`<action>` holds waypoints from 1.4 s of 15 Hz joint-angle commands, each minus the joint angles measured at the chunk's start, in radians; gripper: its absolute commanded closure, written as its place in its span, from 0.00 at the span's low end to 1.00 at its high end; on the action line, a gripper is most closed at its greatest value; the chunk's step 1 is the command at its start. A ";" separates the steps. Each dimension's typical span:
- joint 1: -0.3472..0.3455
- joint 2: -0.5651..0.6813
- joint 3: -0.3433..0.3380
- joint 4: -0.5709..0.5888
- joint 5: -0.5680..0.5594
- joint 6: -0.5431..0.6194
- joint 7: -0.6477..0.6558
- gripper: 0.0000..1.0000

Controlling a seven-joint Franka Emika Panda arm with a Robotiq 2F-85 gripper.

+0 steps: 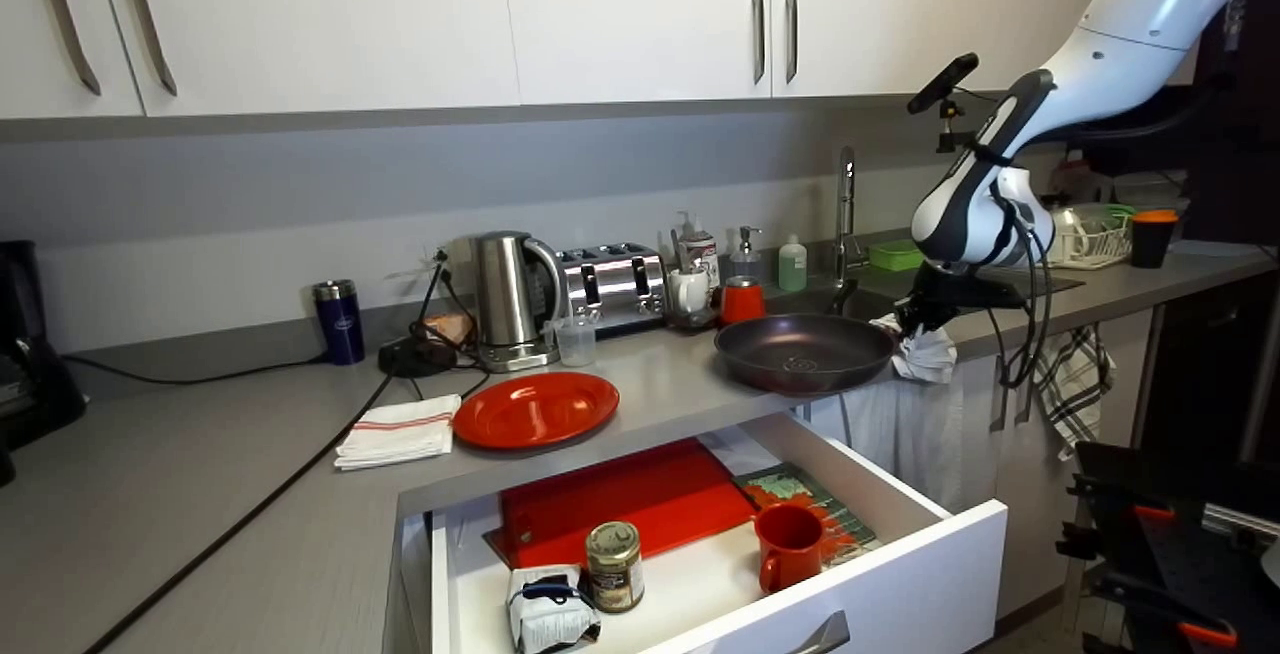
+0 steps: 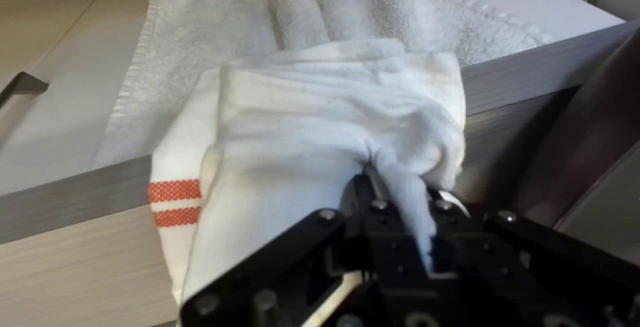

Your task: Use the tea towel to wipe the edge of the sink in the front

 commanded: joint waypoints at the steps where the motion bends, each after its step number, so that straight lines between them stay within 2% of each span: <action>1: -0.026 -0.018 0.013 -0.015 0.027 -0.006 -0.045 0.94; 12: -0.233 0.073 -0.085 0.141 0.049 -0.098 -0.029 0.94; 17: -0.282 0.112 -0.109 0.207 0.047 -0.121 -0.013 0.94; 21: -0.292 0.130 -0.110 0.242 0.053 -0.066 0.001 0.94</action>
